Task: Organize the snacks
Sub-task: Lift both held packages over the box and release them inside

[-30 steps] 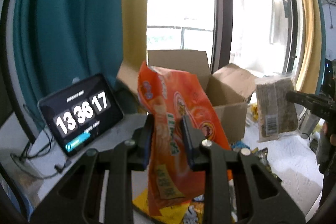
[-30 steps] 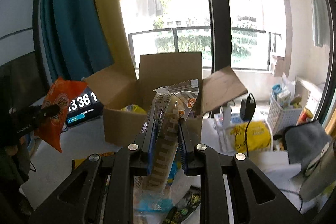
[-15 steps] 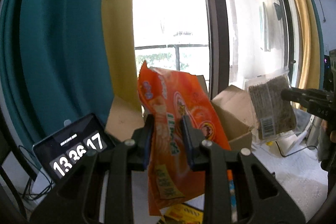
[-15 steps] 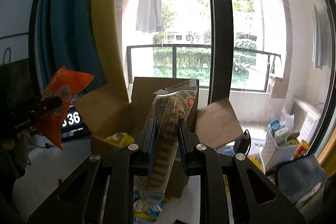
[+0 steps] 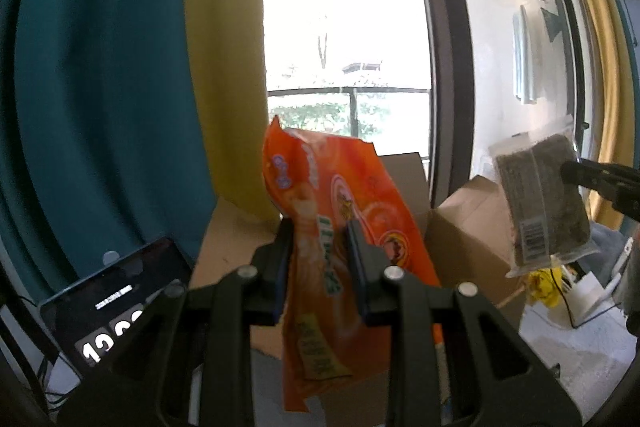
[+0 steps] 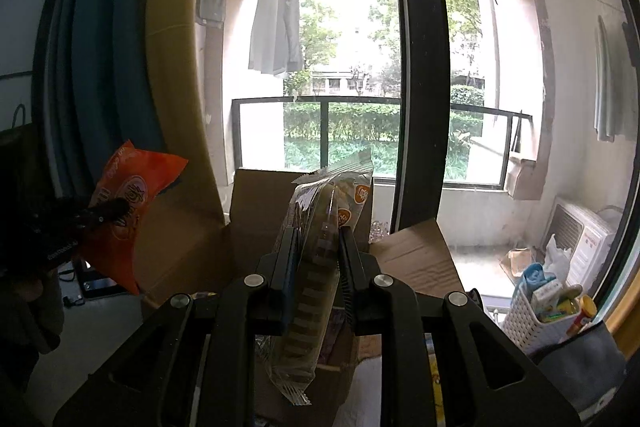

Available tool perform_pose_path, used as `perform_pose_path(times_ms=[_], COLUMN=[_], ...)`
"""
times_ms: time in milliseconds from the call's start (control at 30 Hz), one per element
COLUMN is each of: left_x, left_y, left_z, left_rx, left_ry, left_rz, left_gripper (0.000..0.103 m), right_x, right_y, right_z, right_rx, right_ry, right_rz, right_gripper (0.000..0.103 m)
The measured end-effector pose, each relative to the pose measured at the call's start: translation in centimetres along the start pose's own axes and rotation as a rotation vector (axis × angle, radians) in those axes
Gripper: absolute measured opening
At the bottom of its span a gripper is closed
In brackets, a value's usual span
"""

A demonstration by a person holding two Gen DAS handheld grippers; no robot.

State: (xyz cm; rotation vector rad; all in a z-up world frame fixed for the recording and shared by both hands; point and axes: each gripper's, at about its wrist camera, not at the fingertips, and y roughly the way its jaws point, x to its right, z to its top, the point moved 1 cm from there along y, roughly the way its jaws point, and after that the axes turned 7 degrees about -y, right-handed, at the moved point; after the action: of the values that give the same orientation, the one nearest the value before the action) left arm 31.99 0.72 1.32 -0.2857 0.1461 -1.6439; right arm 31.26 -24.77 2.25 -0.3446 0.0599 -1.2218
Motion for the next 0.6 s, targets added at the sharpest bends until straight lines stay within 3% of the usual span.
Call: perform_pose_path(times_ms=[600], left_x=[0.2], left_y=[9.4], left_z=[0.9], left_rx=[-0.062], left_ry=[0.004], left_rz=[0.002], left_gripper=[0.027], right_x=[-0.7], right_y=[8.1], right_z=[0.6], right_rx=[-0.025], right_ry=[-0.001], right_rz=[0.017], right_gripper=[0.021])
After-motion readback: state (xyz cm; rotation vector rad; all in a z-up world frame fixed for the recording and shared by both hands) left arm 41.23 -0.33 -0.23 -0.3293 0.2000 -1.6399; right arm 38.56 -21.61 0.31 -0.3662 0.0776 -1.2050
